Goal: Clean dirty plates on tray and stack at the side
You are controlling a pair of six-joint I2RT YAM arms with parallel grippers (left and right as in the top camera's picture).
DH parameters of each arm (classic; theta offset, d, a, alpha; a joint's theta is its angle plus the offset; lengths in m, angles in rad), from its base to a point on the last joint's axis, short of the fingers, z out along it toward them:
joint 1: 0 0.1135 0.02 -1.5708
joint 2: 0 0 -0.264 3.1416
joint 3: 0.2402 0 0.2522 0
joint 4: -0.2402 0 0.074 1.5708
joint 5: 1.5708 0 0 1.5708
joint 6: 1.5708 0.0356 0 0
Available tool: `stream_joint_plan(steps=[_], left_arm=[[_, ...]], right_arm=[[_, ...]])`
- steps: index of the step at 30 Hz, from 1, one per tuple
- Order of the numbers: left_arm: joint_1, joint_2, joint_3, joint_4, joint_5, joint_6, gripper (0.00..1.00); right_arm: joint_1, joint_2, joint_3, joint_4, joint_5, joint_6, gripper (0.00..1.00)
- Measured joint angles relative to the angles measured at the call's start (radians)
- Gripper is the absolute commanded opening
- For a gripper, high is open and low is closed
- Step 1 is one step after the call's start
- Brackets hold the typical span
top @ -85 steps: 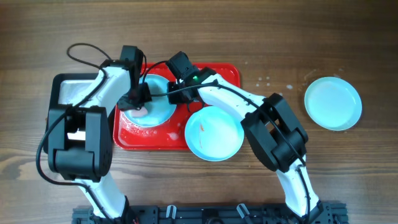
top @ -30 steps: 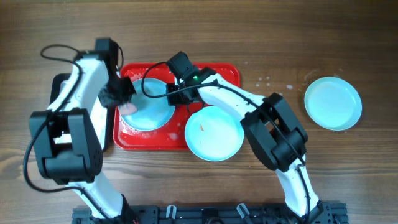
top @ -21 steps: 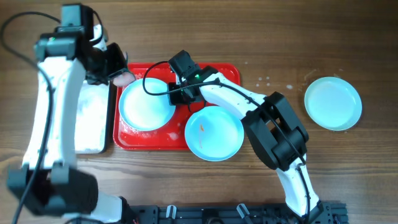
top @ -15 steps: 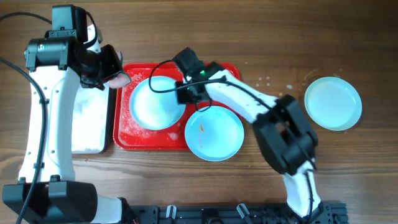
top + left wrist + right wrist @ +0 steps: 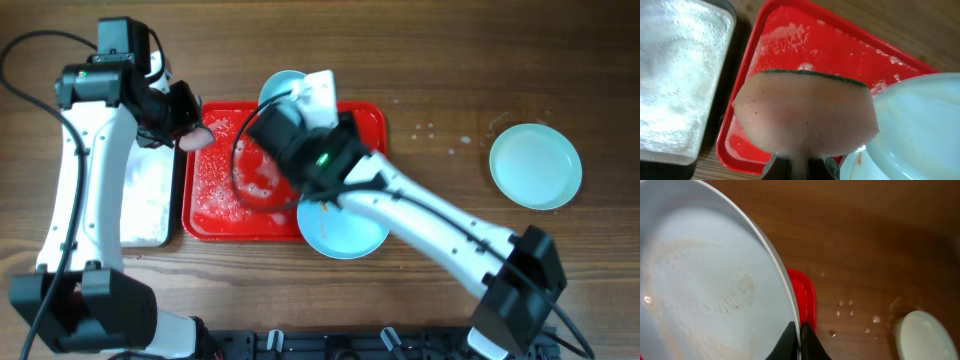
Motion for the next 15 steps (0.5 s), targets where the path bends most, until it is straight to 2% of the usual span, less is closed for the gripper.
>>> stream_joint_plan(steps=[5, 9, 15], left_arm=[[0.000, 0.013, -0.054, 0.035, 0.000, 0.000, 0.04], [0.000, 0.013, -0.071, 0.043, 0.000, 0.000, 0.04], [0.000, 0.014, -0.071, 0.050, 0.000, 0.000, 0.04]], right_arm=[[0.112, 0.001, -0.103, 0.088, 0.274, 0.052, 0.04], [0.118, 0.008, -0.184, 0.154, 0.376, 0.061, 0.04], [0.118, 0.036, -0.195, 0.272, 0.433, 0.041, 0.04]])
